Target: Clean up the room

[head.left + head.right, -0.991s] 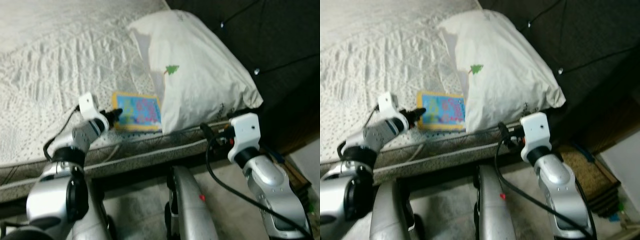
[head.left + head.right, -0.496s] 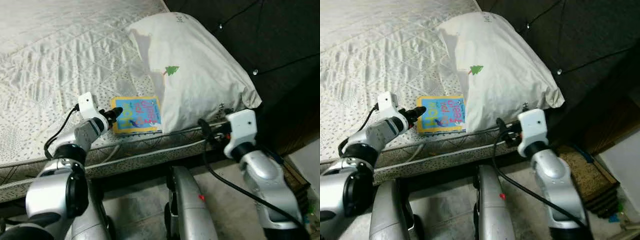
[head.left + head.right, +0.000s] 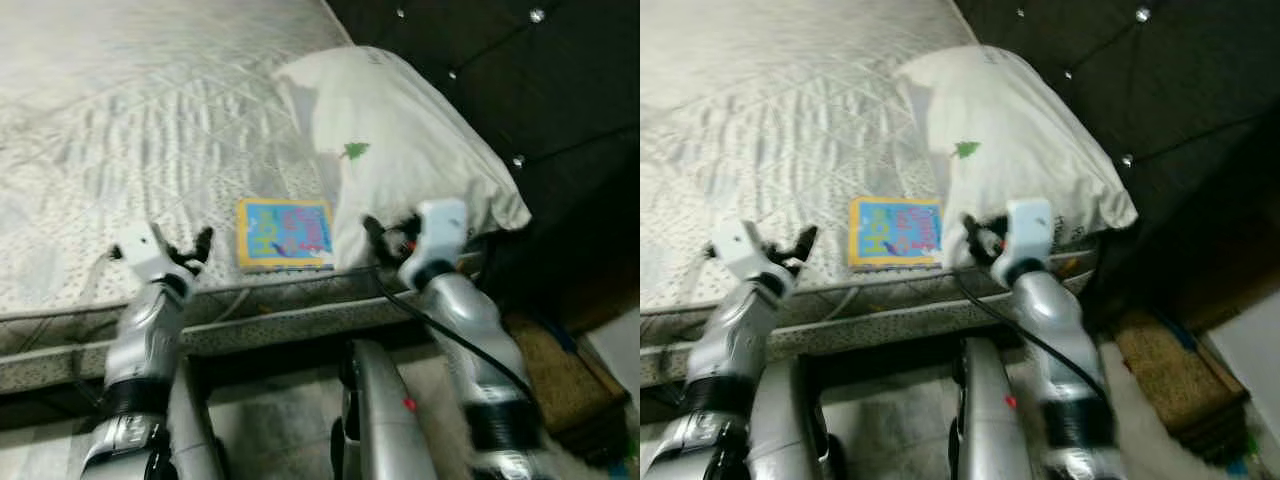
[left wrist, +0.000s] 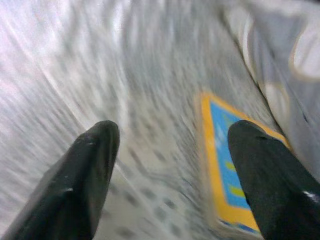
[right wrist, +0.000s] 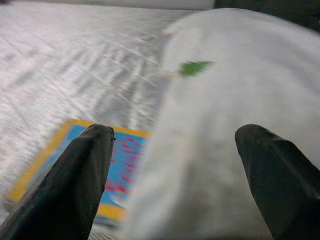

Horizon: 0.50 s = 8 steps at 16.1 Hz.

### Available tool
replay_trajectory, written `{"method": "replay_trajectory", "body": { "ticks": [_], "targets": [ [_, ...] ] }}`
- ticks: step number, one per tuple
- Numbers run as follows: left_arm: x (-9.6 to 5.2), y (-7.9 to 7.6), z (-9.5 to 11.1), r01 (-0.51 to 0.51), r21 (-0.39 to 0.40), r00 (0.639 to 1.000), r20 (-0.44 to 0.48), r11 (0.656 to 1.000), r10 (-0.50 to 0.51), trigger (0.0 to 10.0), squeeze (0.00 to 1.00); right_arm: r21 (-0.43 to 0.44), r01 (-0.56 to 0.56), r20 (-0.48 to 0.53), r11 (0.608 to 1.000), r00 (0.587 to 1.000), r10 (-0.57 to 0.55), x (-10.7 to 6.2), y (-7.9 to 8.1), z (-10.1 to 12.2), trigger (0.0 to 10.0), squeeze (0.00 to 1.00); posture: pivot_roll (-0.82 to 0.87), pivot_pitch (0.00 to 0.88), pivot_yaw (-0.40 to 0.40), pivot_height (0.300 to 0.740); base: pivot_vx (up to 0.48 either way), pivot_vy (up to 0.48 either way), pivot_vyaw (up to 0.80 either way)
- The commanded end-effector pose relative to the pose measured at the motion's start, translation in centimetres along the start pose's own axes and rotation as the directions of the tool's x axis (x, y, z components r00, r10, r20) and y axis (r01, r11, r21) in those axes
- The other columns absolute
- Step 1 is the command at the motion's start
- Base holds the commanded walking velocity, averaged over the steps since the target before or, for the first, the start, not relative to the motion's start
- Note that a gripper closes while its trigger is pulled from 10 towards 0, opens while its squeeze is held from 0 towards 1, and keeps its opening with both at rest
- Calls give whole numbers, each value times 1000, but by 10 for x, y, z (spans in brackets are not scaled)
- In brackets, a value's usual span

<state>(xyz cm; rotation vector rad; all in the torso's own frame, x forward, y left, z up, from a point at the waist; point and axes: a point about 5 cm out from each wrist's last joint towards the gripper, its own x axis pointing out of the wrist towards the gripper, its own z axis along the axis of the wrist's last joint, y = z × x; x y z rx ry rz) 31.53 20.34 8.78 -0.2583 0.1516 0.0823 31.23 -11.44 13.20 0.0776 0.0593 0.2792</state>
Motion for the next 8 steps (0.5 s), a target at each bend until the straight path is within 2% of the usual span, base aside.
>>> {"method": "replay_trajectory", "body": {
  "ticks": [1, 2, 3, 4, 5, 6, 8],
  "targets": [
    [-3, -5, 6, 8, 104, 999, 40, 994, -12, 10000, 1000, 5, 12, -9, 1000, 1000, -12, 4, -2, -4, 10000, 0, 11, 0, -109, 527, 0, 0, 0],
    [-4, -4, 8, 16, 108, 998, 51, 994, -22, 10000, 1000, -10, 12, -3, 1000, 1000, -12, 5, -1, -3, 10000, 0, 16, 0, -105, 527, 0, 0, 0],
    [-13, 3, 17, -40, 199, 994, 108, 979, 18, 10000, 1000, -97, 18, 34, 995, 999, -15, 9, 1, -2, 10000, 0, 28, 0, -98, 527, 0, 0, 0],
    [-20, 6, 22, -59, 226, 989, 148, 972, 26, 10000, 1000, -72, 3, 61, 997, 998, 2, 10, 2, 1, 10000, 0, 43, 0, -94, 527, 0, 0, 0],
    [-31, 6, 18, -93, 317, 982, 185, 944, 35, 10000, 1000, -67, 22, 85, 997, 996, -16, 12, 0, 4, 10000, 0, 57, 0, -94, 527, 0, 0, 0],
    [-42, -8, 11, -31, 398, 975, 215, 917, -61, 10000, 1000, -71, 31, 79, 997, 997, -25, 14, -3, 1, 10000, 0, 60, 0, -91, 527, 0, 0, 0],
    [-47, -21, 5, -4, 411, 968, 231, 911, -99, 10000, 1000, -71, 32, 95, 997, 995, -26, 12, -4, 0, 10000, 0, 47, 0, -74, 527, 0, 0, 0]
  ]
}}
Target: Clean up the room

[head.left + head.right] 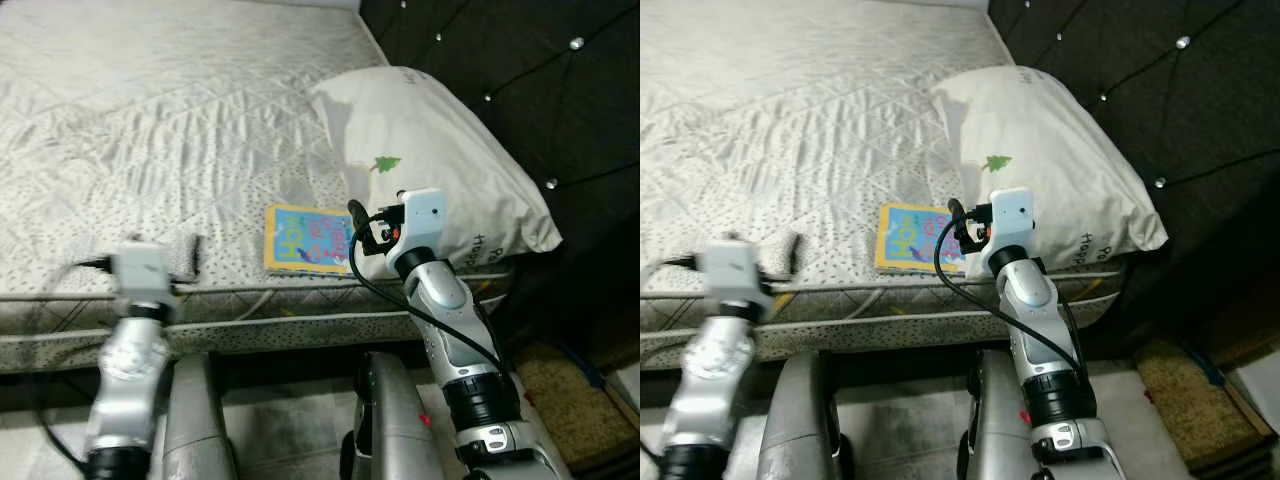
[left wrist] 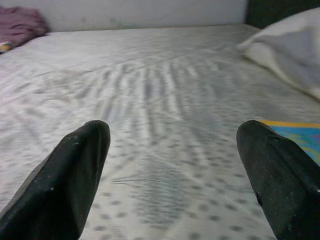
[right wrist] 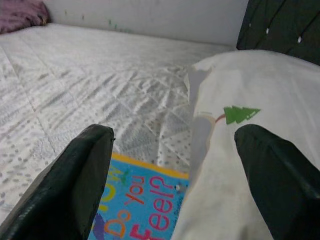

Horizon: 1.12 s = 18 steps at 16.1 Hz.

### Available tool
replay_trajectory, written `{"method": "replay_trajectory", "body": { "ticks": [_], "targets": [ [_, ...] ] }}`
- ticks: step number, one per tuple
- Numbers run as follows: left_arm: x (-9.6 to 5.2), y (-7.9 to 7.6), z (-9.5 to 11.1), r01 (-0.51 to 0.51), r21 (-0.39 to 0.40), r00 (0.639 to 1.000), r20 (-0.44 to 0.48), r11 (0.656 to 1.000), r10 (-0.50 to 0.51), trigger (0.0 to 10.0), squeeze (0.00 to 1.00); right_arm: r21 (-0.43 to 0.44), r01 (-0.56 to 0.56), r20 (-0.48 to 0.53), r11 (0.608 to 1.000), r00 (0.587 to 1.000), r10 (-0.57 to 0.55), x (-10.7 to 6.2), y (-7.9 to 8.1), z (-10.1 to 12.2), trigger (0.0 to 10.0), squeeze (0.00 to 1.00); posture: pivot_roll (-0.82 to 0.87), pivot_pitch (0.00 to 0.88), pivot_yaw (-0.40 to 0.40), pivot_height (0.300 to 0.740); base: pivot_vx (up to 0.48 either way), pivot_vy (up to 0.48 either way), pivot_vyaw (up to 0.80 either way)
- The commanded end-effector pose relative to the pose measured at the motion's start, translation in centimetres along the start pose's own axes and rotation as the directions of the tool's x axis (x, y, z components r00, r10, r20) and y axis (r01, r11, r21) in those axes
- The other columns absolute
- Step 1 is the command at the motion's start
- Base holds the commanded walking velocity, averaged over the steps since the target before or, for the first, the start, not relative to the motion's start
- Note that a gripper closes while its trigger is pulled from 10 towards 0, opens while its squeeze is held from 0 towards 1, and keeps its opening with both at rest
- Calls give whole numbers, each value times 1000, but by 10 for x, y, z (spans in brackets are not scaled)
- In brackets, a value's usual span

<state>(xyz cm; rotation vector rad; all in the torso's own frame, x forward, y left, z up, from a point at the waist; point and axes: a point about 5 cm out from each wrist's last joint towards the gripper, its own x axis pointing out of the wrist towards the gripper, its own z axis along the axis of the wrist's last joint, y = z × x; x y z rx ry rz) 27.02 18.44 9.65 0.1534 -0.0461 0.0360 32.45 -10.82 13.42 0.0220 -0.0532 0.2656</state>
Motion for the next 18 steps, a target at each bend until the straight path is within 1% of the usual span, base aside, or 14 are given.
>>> {"method": "replay_trajectory", "body": {
  "ticks": [1, 2, 3, 4, 5, 6, 7, 8, 9, 11, 13, 15, 16, 18],
  "targets": [
    [1, -9, 16, 36, 9, 996, 86, 999, -37, 10000, 922, 6, 22, 10, 1000, 1000, -22, -3, -7, -1, 10000, 0, 31, 0, -61, 527, 0, 0, 0],
    [2, -8, 20, 27, -14, 994, 103, 1000, -26, 10000, 525, 15, 23, 13, 1000, 1000, -23, -4, -8, -1, 10000, 0, 26, 0, -58, 527, 0, 0, 0],
    [5, -2, 29, -42, -47, 992, 119, 998, 47, 10000, 0, 22, 41, 23, 999, 999, -42, -6, -12, -1, 10000, 0, 19, 0, -49, 527, 0, 0, 0],
    [4, 7, 32, -91, -89, 989, 113, 992, 101, 10000, 0, 38, 62, 38, 997, 997, -63, -9, -16, -1, 10000, 0, 13, 0, -44, 527, 0, 0, 0],
    [3, 11, 31, -118, -106, 986, 105, 987, 129, 10000, 0, 47, 63, 42, 997, 997, -65, -10, -17, -2, 10000, 0, 7, 0, -45, 527, 0, 0, 0],
    [1, 15, 26, -160, -150, 983, 68, 976, 171, 10000, 0, 43, 81, 37, 996, 996, -83, -10, -19, -4, 10000, 0, 20, 0, -55, 537, 0, 0, 0],
    [-2, 12, 22, -152, -149, 986, 40, 977, 160, 10000, 0, 40, 76, 42, 996, 996, -77, -7, -17, -4, 10000, 0, 25, 0, -59, 547, 0, 0, 0],
    [-3, 7, 19, -130, -115, 991, 28, 985, 134, 10000, 0, 36, 71, 53, 997, 996, -73, -5, -15, -3, 10000, 0, 26, 0, -59, 562, 0, 0, 0],
    [-3, 5, 19, -113, -120, 993, 31, 986, 117, 10000, 0, 43, 76, 66, 996, 995, -79, -2, -15, -1, 10000, 0, 30, 0, -55, 572, 0, 0, 0],
    [1, 2, 25, -70, -104, 994, 77, 992, 78, 10000, 0, 52, 76, 80, 996, 994, -80, 3, -15, 4, 10000, 0, 32, 0, -51, 597, 0, 0, 0],
    [2, -1, 26, -60, -89, 994, 87, 994, 68, 10000, 0, 56, 73, 88, 996, 993, -78, 4, -13, 6, 10000, 0, 24, 0, -48, 612, 0, 0, 0],
    [3, -4, 26, -53, -78, 995, 81, 996, 59, 10000, 0, 57, 67, 97, 996, 993, -73, 4, -12, 7, 10000, 0, 19, 0, -47, 627, 0, 0, 0],
    [5, -5, 27, -37, -88, 996, 78, 995, 44, 10000, 0, 52, 65, 102, 997, 992, -70, 3, -14, 8, 10000, 0, 14, 0, -44, 647, 0, 0, 0],
    [6, -6, 27, -37, -86, 996, 74, 996, 43, 10000, 0, 51, 68, 106, 996, 992, -73, 4, -17, 10, 10000, 0, 13, 0, -43, 667, 0, 0, 0]
  ]
}}
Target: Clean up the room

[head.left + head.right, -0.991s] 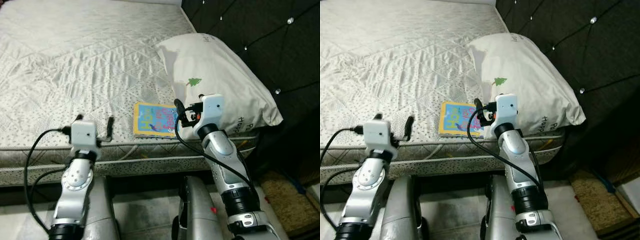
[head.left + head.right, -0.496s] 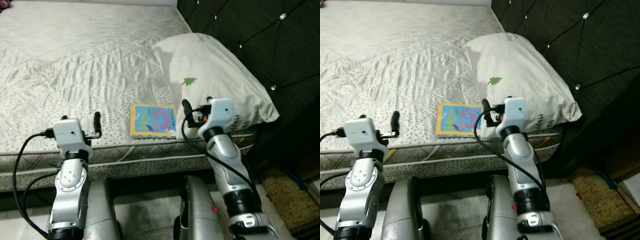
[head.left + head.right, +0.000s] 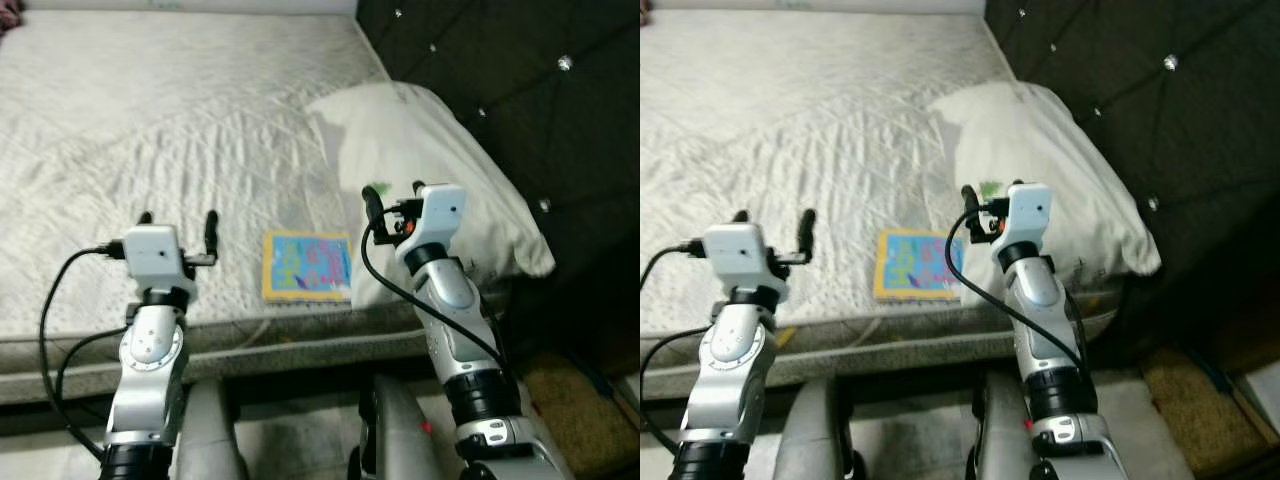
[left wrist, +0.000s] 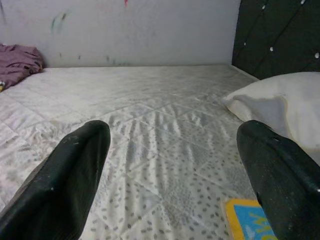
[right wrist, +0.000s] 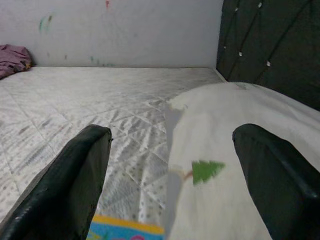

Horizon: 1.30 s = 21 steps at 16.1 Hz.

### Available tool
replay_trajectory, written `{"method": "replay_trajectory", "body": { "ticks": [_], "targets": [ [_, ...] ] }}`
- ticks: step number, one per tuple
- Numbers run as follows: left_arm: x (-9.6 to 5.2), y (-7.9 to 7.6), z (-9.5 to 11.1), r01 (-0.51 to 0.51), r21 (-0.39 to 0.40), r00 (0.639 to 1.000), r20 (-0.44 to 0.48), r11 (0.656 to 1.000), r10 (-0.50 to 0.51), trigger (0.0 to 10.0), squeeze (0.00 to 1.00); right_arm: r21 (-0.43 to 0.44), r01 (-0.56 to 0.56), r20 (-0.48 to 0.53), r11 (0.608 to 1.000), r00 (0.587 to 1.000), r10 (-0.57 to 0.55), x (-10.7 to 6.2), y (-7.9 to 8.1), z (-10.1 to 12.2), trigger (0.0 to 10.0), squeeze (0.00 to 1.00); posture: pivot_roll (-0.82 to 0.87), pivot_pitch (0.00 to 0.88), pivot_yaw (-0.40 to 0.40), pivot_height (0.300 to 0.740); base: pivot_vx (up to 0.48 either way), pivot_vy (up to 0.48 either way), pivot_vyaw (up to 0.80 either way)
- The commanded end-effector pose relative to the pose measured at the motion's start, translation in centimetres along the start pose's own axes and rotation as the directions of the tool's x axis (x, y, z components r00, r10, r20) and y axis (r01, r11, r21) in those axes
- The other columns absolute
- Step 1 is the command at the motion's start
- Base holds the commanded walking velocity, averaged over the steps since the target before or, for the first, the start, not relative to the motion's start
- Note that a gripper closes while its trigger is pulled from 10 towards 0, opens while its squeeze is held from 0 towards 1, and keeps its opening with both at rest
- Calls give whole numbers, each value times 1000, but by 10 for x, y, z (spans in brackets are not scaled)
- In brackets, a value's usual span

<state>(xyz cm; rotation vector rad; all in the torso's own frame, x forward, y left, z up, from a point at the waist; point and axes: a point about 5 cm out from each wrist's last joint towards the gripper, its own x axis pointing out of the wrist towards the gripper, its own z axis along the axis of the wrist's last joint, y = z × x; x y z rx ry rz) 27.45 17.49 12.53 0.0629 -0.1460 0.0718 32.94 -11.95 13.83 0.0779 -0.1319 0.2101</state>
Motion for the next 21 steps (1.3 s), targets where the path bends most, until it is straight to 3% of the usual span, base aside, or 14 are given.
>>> {"method": "replay_trajectory", "body": {
  "ticks": [1, 8, 18, 21],
  "targets": [
    [0, 0, -3, 1, 11, 1000, -28, 1000, -1, 10000, 0, 3, 16, 30, 1000, 999, -16, 4, -5, 7, 10000, 0, 13, 0, -43, 677, 0, 0, 0],
    [2, -6, -4, 37, 25, 999, -38, 999, -36, 10000, 0, -12, 38, 35, 999, 999, -38, 5, -10, 9, 10000, 0, 6, 0, -44, 740, 0, 0, 0],
    [5, -8, -8, 44, 16, 997, -66, 999, -43, 10000, 0, -49, 40, -15, 998, 999, -41, 0, -12, -7, 10000, 0, 9, 0, -44, 740, 0, 0, 0],
    [8, -8, -7, 40, 4, 997, -71, 999, -40, 10000, 0, -48, 41, -18, 998, 999, -42, 0, -12, -8, 10000, 0, 6, 0, -44, 740, 0, 480, 0]
  ]
}}
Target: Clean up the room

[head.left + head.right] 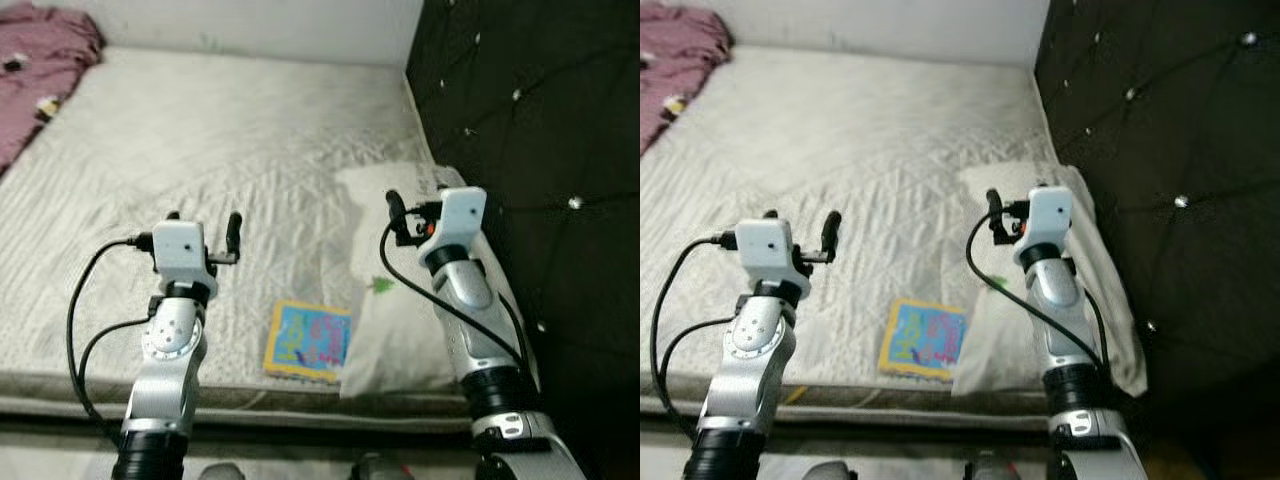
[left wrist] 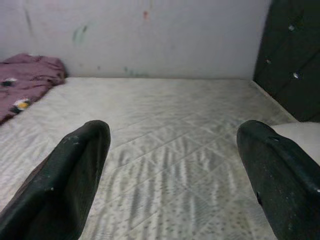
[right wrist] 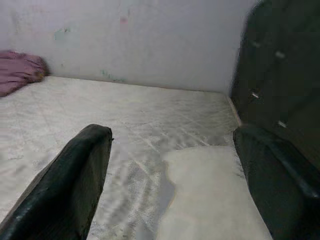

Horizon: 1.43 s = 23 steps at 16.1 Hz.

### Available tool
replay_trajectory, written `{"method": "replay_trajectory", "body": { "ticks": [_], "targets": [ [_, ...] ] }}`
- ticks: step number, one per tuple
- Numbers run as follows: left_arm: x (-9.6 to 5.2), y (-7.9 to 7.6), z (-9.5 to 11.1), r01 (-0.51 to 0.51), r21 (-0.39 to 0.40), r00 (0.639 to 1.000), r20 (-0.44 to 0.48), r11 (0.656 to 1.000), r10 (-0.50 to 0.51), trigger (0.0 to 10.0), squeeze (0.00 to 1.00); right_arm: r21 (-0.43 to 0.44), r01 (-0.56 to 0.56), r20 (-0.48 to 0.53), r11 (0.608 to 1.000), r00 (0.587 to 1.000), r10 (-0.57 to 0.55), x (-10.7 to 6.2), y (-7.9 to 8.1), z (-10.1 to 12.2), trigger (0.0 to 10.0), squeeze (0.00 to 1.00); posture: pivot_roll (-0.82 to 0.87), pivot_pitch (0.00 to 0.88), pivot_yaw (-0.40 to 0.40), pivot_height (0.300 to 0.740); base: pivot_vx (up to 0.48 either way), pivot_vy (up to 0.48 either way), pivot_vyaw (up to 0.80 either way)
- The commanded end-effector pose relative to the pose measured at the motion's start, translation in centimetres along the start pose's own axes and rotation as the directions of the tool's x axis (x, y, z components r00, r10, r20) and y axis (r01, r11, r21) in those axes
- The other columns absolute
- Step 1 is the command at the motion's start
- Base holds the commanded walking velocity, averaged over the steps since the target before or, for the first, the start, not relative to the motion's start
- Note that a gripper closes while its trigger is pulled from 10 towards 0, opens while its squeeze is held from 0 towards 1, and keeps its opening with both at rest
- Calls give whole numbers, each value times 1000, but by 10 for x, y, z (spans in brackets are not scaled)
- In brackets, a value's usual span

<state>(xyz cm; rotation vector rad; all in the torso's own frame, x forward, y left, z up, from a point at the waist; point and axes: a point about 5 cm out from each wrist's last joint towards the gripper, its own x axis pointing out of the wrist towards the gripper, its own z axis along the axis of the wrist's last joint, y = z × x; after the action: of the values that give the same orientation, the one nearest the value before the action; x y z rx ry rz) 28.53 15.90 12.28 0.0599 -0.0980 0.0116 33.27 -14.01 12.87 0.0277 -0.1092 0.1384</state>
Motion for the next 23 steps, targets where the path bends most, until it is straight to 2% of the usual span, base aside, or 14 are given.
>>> {"method": "replay_trajectory", "body": {
  "ticks": [1, 4, 17, 23],
  "targets": [
    [-2, 8, -4, -18, 9, 1000, -24, 1000, 18, 10000, 0, 5, -22, -1, 1000, 1000, 22, 2, 9, -1, 10000, 0, 6, 0, -44, 740, 0, 480, 0],
    [-1, 8, -4, -20, -5, 1000, -23, 1000, 20, 10000, 0, 6, -19, -2, 1000, 1000, 19, 1, 8, -2, 10000, 0, 0, 0, -39, 740, 0, 480, -523],
    [-1, 8, -5, -21, -39, 999, -31, 999, 20, 10000, 0, -2, -25, 1, 1000, 1000, 25, 2, 8, -2, 10000, 0, -3, 0, -42, 740, 0, 480, -90],
    [-1, 6, -4, -12, -48, 999, -32, 999, 11, 10000, 0, -2, -29, 1, 1000, 1000, 29, 1, 8, -2, 10000, 0, -4, 0, -40, 740, 0, 480, -736]
  ]
}}
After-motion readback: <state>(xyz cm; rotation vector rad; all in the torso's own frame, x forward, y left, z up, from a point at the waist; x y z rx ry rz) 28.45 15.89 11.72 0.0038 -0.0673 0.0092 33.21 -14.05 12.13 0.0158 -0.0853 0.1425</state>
